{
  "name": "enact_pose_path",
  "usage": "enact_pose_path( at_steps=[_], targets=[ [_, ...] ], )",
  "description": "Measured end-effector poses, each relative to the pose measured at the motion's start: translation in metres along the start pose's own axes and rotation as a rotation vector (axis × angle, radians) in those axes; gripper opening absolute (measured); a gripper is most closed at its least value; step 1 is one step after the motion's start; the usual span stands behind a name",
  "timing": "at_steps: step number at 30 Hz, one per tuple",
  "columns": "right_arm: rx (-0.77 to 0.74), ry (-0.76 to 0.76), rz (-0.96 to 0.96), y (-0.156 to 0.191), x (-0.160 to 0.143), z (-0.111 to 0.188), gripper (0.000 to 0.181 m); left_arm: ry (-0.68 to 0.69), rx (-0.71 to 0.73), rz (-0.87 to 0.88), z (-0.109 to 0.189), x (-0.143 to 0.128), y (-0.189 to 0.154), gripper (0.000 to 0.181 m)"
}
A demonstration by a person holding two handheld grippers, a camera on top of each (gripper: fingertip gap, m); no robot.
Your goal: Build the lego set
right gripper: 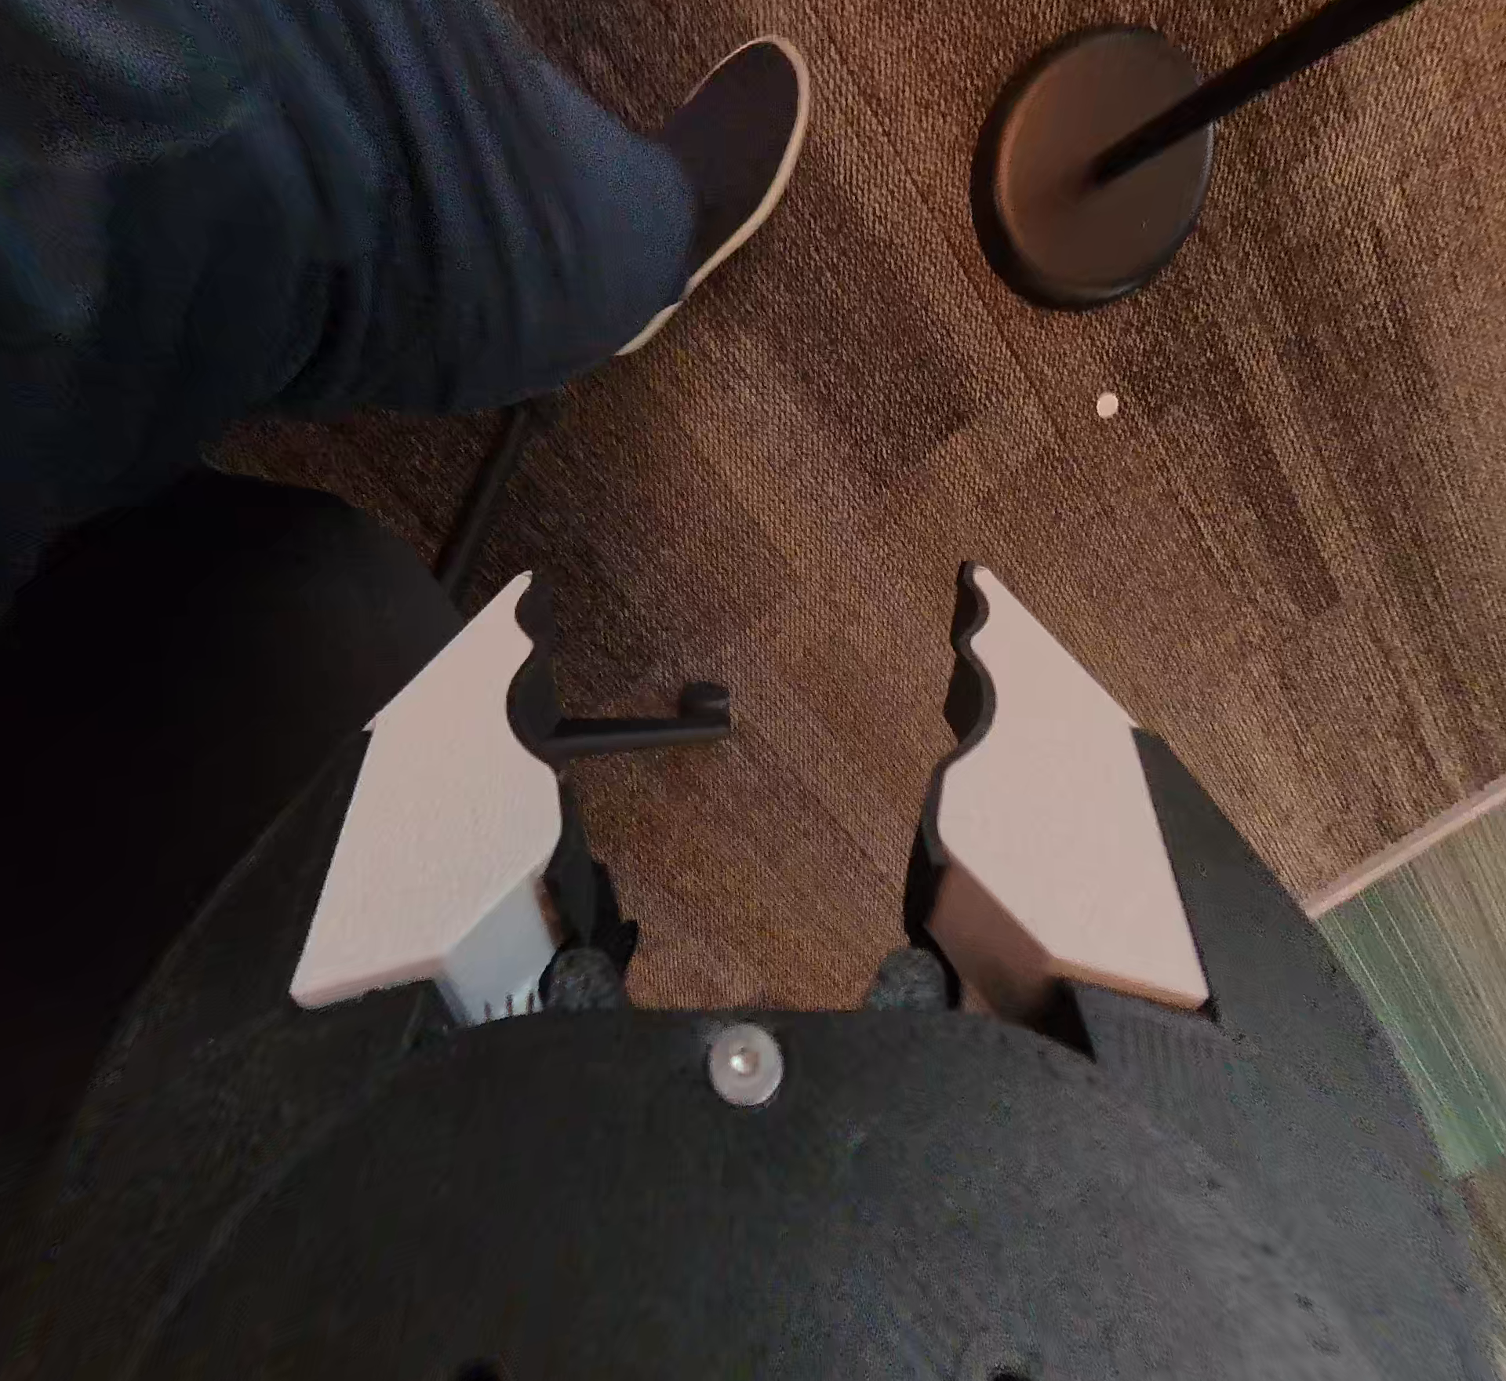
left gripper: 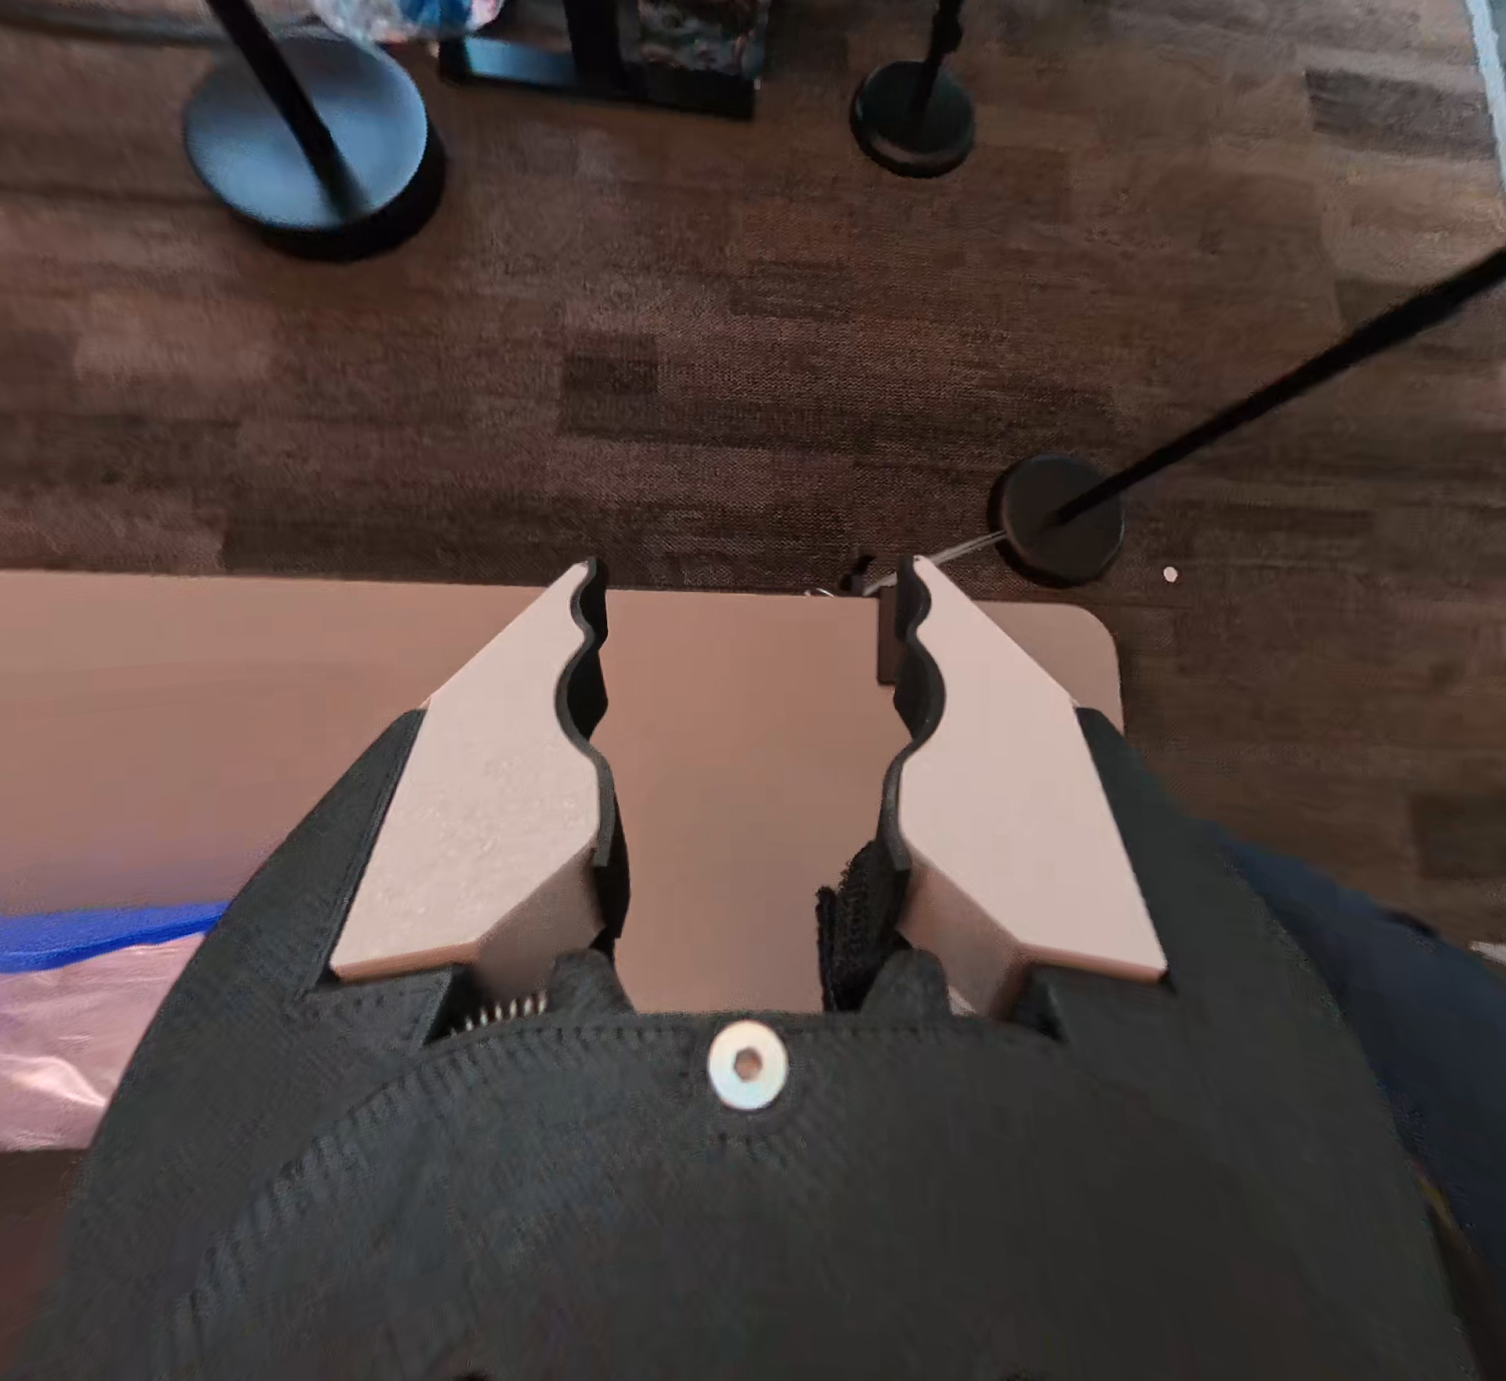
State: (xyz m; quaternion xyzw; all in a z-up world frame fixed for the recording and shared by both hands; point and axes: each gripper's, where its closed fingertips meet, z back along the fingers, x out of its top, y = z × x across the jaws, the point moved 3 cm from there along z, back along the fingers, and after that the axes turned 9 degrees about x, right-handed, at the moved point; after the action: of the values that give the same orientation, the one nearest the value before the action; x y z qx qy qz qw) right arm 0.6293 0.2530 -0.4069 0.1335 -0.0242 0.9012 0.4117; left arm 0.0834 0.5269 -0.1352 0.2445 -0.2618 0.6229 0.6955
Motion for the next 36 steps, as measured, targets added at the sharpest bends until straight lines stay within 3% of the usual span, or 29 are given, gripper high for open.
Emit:
enact_pose_path(
  at_steps=[5, 8, 11, 16, 25, 30, 36],
  targets=[
    [0.091, 0.122, -0.176, -0.024, -0.057, 0.006, 0.100, 0.108, 0.173, 0.155, -0.067, -0.020, 0.027, 0.072],
    [0.139, 0.259, -0.309, -0.052, -0.088, 0.026, 0.101, 0.133, 0.260, 0.385, -0.100, -0.028, 0.045, 0.072],
    [0.169, 0.278, -0.428, -0.094, -0.071, 0.060, 0.102, 0.174, 0.361, 0.524, -0.121, -0.038, 0.057, 0.077],
    [0.232, 0.347, -0.513, -0.120, -0.044, 0.108, 0.107, 0.242, 0.523, 0.573, -0.130, -0.056, 0.066, 0.081],
    [0.403, 0.515, -0.719, -0.104, -0.001, 0.147, 0.110, 0.274, 0.571, 0.664, -0.127, -0.059, 0.084, 0.076],
    [0.504, 0.620, -0.775, -0.107, 0.052, 0.150, 0.109, 0.261, 0.606, 0.674, -0.126, -0.062, 0.086, 0.069],
    [0.574, 0.742, -0.878, -0.131, 0.147, 0.157, 0.107, 0.308, 0.561, 0.744, -0.123, -0.060, 0.092, 0.064]
  ],
)
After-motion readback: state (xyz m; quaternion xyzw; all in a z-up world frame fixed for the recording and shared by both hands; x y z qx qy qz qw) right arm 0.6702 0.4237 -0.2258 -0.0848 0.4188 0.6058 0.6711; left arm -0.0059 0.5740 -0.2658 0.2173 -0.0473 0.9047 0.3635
